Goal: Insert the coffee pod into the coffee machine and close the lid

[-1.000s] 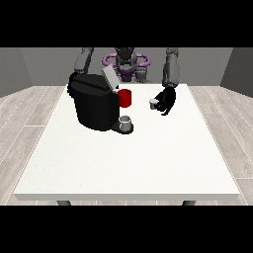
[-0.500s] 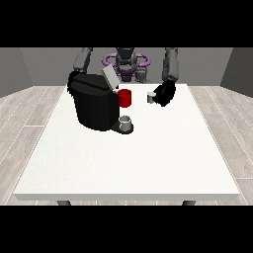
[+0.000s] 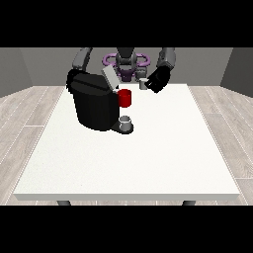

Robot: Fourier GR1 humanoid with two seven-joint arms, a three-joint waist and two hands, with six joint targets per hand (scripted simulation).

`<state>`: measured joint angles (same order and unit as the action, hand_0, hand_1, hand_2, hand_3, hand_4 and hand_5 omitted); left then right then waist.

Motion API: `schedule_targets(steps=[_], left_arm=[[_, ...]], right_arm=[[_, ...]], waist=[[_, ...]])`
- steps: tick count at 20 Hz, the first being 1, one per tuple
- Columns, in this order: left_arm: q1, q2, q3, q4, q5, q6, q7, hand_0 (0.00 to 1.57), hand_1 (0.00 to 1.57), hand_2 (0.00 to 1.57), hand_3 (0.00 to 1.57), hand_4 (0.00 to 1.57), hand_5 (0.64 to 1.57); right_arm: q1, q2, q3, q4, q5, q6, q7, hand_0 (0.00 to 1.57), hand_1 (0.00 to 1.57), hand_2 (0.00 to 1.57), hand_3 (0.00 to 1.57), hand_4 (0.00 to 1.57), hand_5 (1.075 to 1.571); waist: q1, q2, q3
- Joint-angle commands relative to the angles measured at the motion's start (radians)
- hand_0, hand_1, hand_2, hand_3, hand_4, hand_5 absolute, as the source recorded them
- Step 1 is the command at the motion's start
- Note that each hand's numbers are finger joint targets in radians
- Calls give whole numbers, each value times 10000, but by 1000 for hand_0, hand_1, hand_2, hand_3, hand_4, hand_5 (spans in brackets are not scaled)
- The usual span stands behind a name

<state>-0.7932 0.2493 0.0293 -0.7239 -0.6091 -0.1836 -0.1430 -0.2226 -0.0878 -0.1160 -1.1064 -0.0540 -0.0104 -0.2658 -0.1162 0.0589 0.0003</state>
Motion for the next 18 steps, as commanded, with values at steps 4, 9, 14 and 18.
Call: schedule_targets(steps=[4, 9, 14, 18], left_arm=[[9, 49, -9, -727, 40, -760, 314, 1461, 1461, 1471, 1425, 629, 1571], [-288, -469, 81, -1195, 209, -887, 1217, 1340, 1340, 1403, 1381, 651, 1571], [-787, -304, 685, -1454, 838, -1283, 1525, 1346, 1346, 1432, 1391, 655, 1571], [-1508, 26, 1058, -1062, 758, -789, 1539, 1510, 1510, 1474, 1125, 626, 1571]], right_arm=[[-196, -256, -333, 350, -139, -64, -63, 0, 0, 0, 0, 173, 1571], [354, -380, -392, 744, -325, 546, -767, 0, 0, 0, 0, 213, 1571], [429, -569, -751, 850, -755, 831, -733, 0, 0, 0, 0, 257, 1571], [-89, -570, -239, 491, -414, 1127, -1083, 0, 0, 0, 0, 136, 1571]], waist=[[254, -108, -2], [116, -285, 0], [-58, -295, -1], [-558, 766, -2]])
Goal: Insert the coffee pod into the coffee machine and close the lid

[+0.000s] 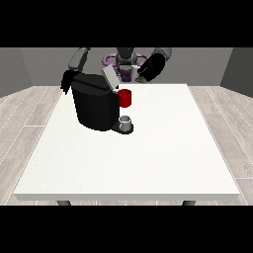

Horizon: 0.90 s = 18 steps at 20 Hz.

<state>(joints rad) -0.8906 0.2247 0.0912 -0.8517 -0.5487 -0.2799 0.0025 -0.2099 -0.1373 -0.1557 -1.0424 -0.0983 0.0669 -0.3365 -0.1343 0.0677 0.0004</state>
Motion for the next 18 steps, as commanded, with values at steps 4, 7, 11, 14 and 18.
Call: schedule_targets(steps=[4, 7, 11, 14, 18], left_arm=[[-1057, 143, 422, 312, 33, 571, 150, 1360, 1360, 1424, 1357, 614, 1571], [-1496, 521, 851, 393, 402, 313, 188, 1469, 1469, 1473, 1358, 639, 1571], [-2158, 1121, 1330, 1061, 406, 599, 446, 1391, 1391, 1439, 1409, 605, 1571], [-2256, 1344, 1519, 1336, 466, 761, 293, 1506, 1506, 1501, 1431, 604, 1571], [-2676, 1406, 1574, 1157, 653, 682, 98, 1458, 1458, 1476, 1374, 596, 1571]], right_arm=[[-731, 53, 347, 68, 20, 740, -794, 0, 0, 0, 0, 0, 1571], [-1071, -128, 187, 478, 35, 815, -1070, 0, 0, 0, 0, 165, 1571], [-1323, 208, 581, -127, 159, 578, -366, 0, 0, 0, 0, 305, 1571], [-1585, 63, 622, -331, 81, 767, 59, 0, 0, 0, 0, 233, 1571], [-2288, -479, 22, 309, -245, 1094, -309, 0, 0, 0, 0, 242, 1571]], waist=[[-502, 1420, 0], [-280, 1818, 1], [-1048, 1983, -5], [-1291, 2138, -8], [-1035, 2889, -2]])
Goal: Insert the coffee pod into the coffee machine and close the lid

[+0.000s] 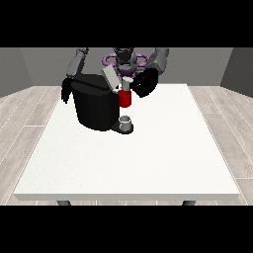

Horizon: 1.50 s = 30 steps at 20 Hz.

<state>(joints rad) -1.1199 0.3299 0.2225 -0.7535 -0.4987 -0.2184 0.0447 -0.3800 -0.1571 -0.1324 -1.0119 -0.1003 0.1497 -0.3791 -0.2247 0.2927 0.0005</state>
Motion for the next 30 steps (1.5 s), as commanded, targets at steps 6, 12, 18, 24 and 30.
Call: schedule_targets(steps=[6, 12, 18, 24, 30], left_arm=[[-353, 881, 46, 701, -183, -117, -449, 1422, 1422, 1461, 1333, 634, 1571], [-329, 646, -61, 830, -366, 321, -211, 1443, 1443, 1477, 1329, 700, 1571], [-1080, 1274, 251, 778, -195, 218, -302, 1391, 1391, 1434, 1386, 593, 1571], [-496, 262, 207, 514, 72, 646, -373, 860, 860, 914, 875, 341, 1571], [1955, -992, 337, 454, 1136, -123, -2418, 0, 0, 0, 0, 0, 1571]], right_arm=[[-623, 21, 136, -325, 109, -232, 603, 0, 0, 0, 0, 231, 1571], [-721, -98, 157, -140, 107, -30, 791, 0, 0, 0, 0, 260, 1571], [-911, 230, 119, 144, 35, 6, -20, 0, 0, 0, 0, 326, 1571], [-569, -172, -179, 777, -73, 419, -522, 0, 0, 0, 0, 224, 1571], [967, 382, -58, 480, -110, 174, -726, 0, 0, 0, 0, 268, 1571]], waist=[[-438, 496, -7], [-573, 343, -5], [-732, 1059, -1], [-317, 468, -2], [700, -1401, -14]])
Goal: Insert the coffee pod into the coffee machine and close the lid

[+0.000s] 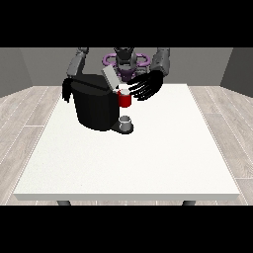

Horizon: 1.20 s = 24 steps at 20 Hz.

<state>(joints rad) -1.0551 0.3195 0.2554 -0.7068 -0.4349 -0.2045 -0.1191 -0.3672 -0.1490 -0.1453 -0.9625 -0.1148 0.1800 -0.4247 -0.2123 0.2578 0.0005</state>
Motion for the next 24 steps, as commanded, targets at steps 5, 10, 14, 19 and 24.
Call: schedule_targets(steps=[5, 10, 14, 19, 24], left_arm=[[2992, -1426, 395, -91, 1256, -484, -1596, 0, 0, 0, 0, 0, 1571], [5139, -2131, 704, 311, 1943, -1027, -2220, 0, 0, 0, 0, 210, 1571], [6797, -2043, 614, 402, 1919, -1347, -3041, 0, 0, 0, 0, 366, 1571], [7782, -2154, 798, 449, 2185, -1318, -2629, 0, 0, 0, 0, 259, 1571], [8234, -1948, 600, -185, 2403, -1904, -2841, 0, 0, 0, 0, 345, 1571]], right_arm=[[2095, 448, 146, 4, 80, -37, -743, 0, 0, 0, 0, 83, 1571], [3151, 766, 1277, -1093, 875, -254, 43, 0, 0, 0, 0, 0, 1571], [3910, 1456, 2389, -2143, 1527, -1079, 166, 0, 0, 0, 0, 137, 1571], [3548, 1480, 2994, -3939, 1443, -1272, 1921, 0, 0, 0, 0, 237, 1571], [3441, 1440, 3514, -5656, 1948, -1701, 2519, 0, 0, 0, 0, 200, 1571]], waist=[[1231, -2291, -15], [1471, -4622, -36], [1390, -5595, -27], [1385, -6637, -17], [1569, -6213, -8]])
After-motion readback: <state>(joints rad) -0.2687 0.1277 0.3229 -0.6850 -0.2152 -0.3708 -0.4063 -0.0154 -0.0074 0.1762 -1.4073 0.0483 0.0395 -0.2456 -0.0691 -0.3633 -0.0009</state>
